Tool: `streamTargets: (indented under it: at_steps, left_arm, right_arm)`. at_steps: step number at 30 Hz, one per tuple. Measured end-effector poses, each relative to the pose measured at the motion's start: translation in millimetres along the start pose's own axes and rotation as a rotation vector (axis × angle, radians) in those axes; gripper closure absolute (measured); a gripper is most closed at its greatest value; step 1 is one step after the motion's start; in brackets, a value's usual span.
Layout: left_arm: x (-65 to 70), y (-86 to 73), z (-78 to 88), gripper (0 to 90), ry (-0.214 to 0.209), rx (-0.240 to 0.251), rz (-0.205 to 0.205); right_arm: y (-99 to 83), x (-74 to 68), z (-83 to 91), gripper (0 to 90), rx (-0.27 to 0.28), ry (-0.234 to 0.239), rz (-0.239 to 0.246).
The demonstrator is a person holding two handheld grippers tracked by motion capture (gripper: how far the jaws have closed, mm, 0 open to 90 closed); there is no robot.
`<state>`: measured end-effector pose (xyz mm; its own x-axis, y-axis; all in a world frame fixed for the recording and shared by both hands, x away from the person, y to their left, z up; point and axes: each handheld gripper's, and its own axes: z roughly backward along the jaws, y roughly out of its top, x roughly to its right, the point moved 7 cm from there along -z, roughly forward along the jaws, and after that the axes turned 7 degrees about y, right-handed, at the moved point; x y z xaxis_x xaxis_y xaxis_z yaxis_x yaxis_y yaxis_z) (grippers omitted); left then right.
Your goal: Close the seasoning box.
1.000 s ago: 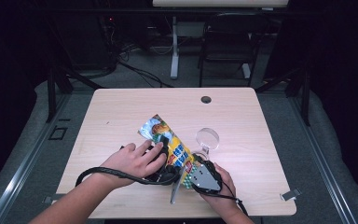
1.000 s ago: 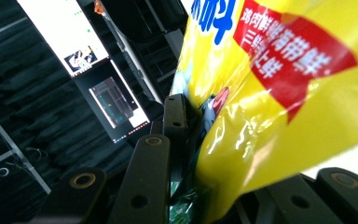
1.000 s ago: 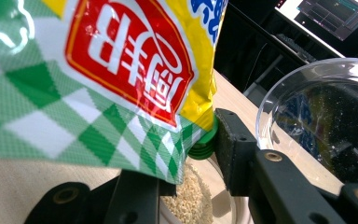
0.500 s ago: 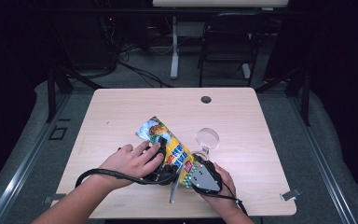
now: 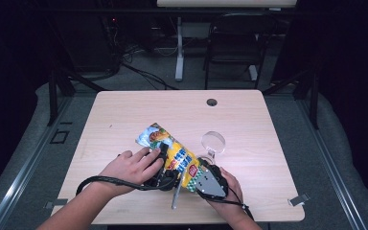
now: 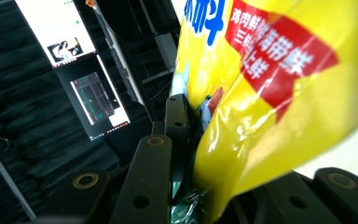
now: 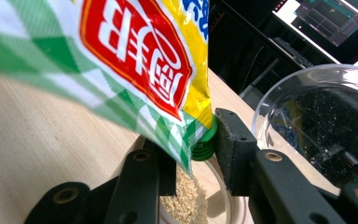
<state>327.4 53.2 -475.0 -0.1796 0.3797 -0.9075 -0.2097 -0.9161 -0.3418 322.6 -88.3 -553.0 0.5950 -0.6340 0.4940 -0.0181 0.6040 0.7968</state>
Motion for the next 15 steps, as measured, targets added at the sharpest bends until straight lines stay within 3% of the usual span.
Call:
streamTargets:
  at_steps: [15]
  left_arm:
    - [7.1, -1.6, -1.8, 81.7, 0.004, 0.015, 0.078]
  right_arm:
    - [0.5, 1.5, 1.0, 70.4, -0.008, -0.003, 0.022]
